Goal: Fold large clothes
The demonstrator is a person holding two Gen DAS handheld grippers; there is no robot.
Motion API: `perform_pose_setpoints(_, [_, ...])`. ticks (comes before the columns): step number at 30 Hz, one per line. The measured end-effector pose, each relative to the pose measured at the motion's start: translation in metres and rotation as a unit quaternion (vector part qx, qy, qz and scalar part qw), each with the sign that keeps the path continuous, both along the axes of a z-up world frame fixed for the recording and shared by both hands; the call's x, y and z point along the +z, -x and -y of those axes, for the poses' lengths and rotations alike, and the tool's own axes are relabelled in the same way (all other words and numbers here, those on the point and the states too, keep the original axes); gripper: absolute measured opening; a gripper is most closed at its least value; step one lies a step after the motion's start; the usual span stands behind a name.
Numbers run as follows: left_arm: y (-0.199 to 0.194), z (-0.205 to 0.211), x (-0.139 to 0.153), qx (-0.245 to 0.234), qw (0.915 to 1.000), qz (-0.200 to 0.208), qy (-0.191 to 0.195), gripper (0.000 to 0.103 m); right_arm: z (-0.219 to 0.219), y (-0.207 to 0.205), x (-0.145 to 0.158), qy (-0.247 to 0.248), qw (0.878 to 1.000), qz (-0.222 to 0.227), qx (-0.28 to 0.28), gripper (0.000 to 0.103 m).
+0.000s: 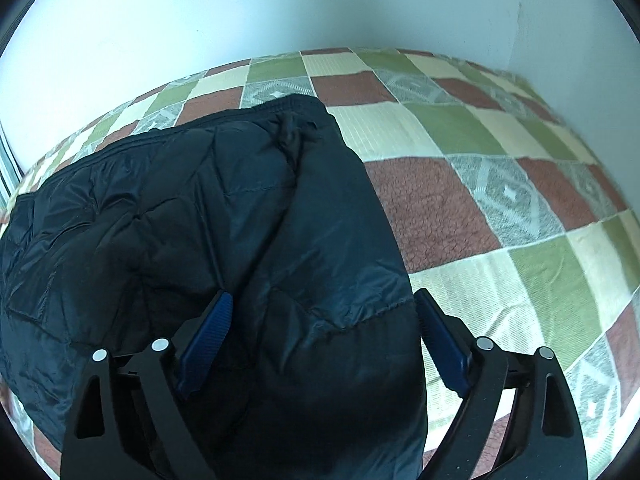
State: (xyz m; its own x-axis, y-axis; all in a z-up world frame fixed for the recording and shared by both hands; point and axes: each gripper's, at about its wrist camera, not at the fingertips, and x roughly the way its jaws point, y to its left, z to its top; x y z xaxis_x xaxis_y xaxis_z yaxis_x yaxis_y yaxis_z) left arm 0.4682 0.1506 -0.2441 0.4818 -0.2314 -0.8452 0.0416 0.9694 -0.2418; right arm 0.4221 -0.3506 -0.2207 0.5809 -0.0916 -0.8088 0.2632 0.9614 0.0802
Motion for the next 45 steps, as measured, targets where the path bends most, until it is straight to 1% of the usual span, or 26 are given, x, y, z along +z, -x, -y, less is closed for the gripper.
perform_pose_setpoints(3, [-0.002, 0.002, -0.001, -0.002, 1.0000, -0.001, -0.007, 0.096, 0.002, -0.003, -0.007, -0.016, 1.000, -0.006, -0.001, 0.091])
perform_pose_setpoints(5, [-0.003, 0.004, -0.001, -0.003, 0.9999, -0.001, -0.010, 0.096, 0.008, -0.005, -0.015, -0.047, 0.999, -0.015, -0.002, 0.092])
perform_pose_setpoints(7, [-0.004, 0.006, -0.001, -0.006, 0.9999, 0.002, -0.010, 0.093, 0.014, -0.007, -0.021, -0.079, 0.997, -0.024, -0.007, 0.092])
perform_pose_setpoints(8, [-0.003, 0.007, 0.000, -0.012, 0.9999, 0.004, -0.003, 0.083, 0.016, -0.008, -0.024, -0.090, 0.995, -0.029, -0.007, 0.093])
perform_pose_setpoints(9, [-0.004, 0.008, 0.001, -0.017, 0.9998, 0.005, 0.003, 0.076, 0.014, -0.008, -0.024, -0.087, 0.996, -0.030, -0.004, 0.093])
perform_pose_setpoints(10, [-0.004, 0.009, 0.001, -0.017, 0.9998, 0.005, 0.004, 0.074, 0.011, -0.009, -0.024, -0.078, 0.996, -0.032, -0.001, 0.090])
perform_pose_setpoints(11, [-0.005, 0.011, 0.002, -0.018, 0.9998, 0.004, 0.006, 0.069, 0.008, -0.009, -0.023, -0.075, 0.997, -0.031, 0.002, 0.088])
perform_pose_setpoints(12, [-0.005, 0.012, 0.002, -0.019, 0.9998, 0.004, 0.009, 0.067, 0.005, -0.009, -0.023, -0.077, 0.997, -0.030, 0.006, 0.079])
perform_pose_setpoints(13, [-0.005, 0.012, 0.002, -0.019, 0.9997, 0.003, 0.013, 0.064, 0.002, -0.009, -0.022, -0.085, 0.996, -0.029, 0.012, 0.068])
perform_pose_setpoints(14, [-0.004, 0.013, 0.002, -0.020, 0.9997, 0.003, 0.015, 0.061, -0.001, -0.009, -0.021, -0.089, 0.996, -0.029, 0.014, 0.064])
perform_pose_setpoints(15, [-0.004, 0.013, 0.002, -0.023, 0.9996, 0.004, 0.018, 0.059, -0.003, -0.008, -0.020, -0.089, 0.996, -0.028, 0.017, 0.056])
perform_pose_setpoints(16, [-0.003, 0.014, 0.004, -0.026, 0.9995, 0.007, 0.019, 0.054, -0.007, -0.008, -0.018, -0.086, 0.996, -0.026, 0.020, 0.050])
perform_pose_setpoints(17, [0.000, 0.016, 0.005, -0.028, 0.9994, 0.009, 0.021, 0.047, -0.010, -0.008, -0.017, -0.085, 0.996, -0.024, 0.023, 0.046])
perform_pose_setpoints(18, [0.002, 0.017, 0.008, -0.031, 0.9993, 0.011, 0.021, 0.044, -0.013, -0.007, -0.016, -0.083, 0.996, -0.023, 0.025, 0.040])
perform_pose_setpoints(19, [0.005, 0.019, 0.010, -0.033, 0.9992, 0.016, 0.017, 0.039, -0.015, -0.006, -0.015, -0.079, 0.996, -0.021, 0.028, 0.035])
perform_pose_setpoints(21, [0.008, 0.022, 0.014, -0.034, 0.9991, 0.023, 0.010, 0.031, -0.020, -0.003, -0.012, -0.068, 0.997, -0.016, 0.031, 0.031])
perform_pose_setpoints(24, [0.011, 0.024, 0.019, -0.030, 0.9991, 0.030, 0.002, 0.024, -0.022, 0.003, -0.009, -0.065, 0.997, -0.006, 0.029, 0.026])
perform_pose_setpoints(28, [0.019, 0.023, 0.024, -0.031, 0.9986, 0.042, -0.009, 0.020, -0.024, 0.011, -0.004, -0.060, 0.998, 0.005, 0.027, 0.021])
perform_pose_setpoints(36, [0.043, 0.007, 0.039, -0.020, 0.9982, 0.053, -0.016, 0.017, -0.046, 0.028, 0.005, -0.078, 0.996, 0.012, 0.037, 0.019])
perform_pose_setpoints(42, [0.084, -0.029, 0.049, -0.002, 0.9986, 0.048, -0.021, 0.017, -0.073, 0.054, 0.008, -0.101, 0.993, 0.007, 0.063, 0.019])
perform_pose_setpoints(45, [0.119, -0.051, 0.052, 0.008, 0.9989, 0.041, -0.020, 0.017, -0.092, 0.081, 0.009, -0.104, 0.991, 0.003, 0.082, 0.019])
